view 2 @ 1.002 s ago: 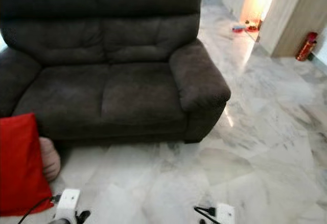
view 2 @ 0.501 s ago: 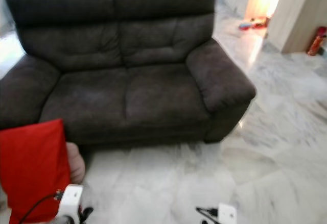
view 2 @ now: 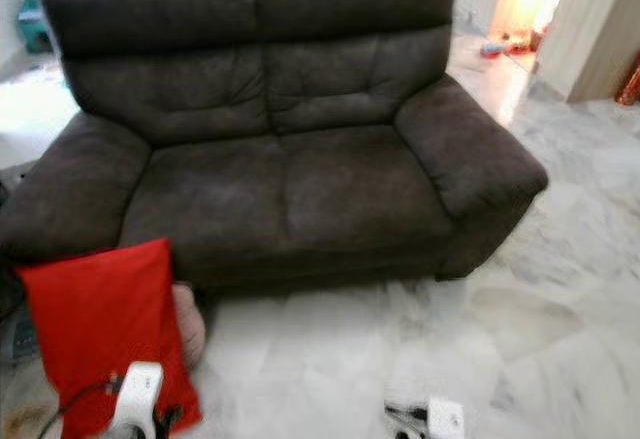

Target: Move the pillow to the sofa from floor

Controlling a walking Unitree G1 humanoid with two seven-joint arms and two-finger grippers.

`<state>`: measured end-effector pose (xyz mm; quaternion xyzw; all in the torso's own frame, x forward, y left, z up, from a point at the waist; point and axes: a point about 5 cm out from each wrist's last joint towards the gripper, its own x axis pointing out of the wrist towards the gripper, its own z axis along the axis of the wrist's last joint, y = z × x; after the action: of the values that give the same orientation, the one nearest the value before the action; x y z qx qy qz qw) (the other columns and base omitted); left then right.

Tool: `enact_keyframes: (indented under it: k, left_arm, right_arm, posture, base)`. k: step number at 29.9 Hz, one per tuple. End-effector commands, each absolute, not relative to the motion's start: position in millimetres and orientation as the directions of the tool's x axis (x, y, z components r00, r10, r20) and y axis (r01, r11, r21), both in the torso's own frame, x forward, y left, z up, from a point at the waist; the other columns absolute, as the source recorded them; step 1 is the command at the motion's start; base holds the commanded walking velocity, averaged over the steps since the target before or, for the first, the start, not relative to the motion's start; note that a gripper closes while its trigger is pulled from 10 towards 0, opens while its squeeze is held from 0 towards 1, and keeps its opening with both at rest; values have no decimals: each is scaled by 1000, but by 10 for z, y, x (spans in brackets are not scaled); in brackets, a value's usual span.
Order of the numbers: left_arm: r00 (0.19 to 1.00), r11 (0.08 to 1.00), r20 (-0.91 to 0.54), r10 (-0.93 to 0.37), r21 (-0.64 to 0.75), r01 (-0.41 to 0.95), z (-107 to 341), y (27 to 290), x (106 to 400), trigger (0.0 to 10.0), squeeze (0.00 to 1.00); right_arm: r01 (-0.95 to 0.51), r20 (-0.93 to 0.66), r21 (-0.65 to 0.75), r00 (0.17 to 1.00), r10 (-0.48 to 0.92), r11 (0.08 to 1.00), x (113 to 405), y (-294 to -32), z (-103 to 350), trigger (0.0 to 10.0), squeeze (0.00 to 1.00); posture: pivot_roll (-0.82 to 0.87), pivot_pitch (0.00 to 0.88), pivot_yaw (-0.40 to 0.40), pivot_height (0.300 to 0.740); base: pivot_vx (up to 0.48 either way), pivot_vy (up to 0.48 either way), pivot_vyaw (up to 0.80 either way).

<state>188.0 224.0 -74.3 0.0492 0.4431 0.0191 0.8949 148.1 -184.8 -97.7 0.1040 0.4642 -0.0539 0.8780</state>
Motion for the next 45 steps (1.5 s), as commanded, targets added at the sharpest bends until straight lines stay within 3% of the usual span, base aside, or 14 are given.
enact_keyframes:
  k: [1,8,18,45]
  left_arm:
    - [602,994,-795,72,109,25,-747,2209,1890,10000,0]
    - [602,994,-795,70,107,25,-748,2204,1890,10000,0]
    - [609,993,-790,68,111,33,-741,2200,1903,10000,0]
    - [615,994,-786,60,106,39,-731,2191,1924,10000,0]
  right_arm:
    - [199,-829,116,559,-16,973,1456,-1925,-976,10000,0]
    - [195,-829,116,559,-13,974,1454,-1928,-976,10000,0]
    - [169,-827,106,562,-7,980,1468,-1930,-970,10000,0]
    - [159,-825,119,566,8,980,1487,-1920,-964,10000,0]
  posture:
    - [49,1,20,740]
    - [48,5,17,740]
    - [50,4,14,740]
    - [53,2,9,740]
  base:
    - [0,461,0]
    - [0,438,0]
    - [0,0,0]
    - [0,0,800]
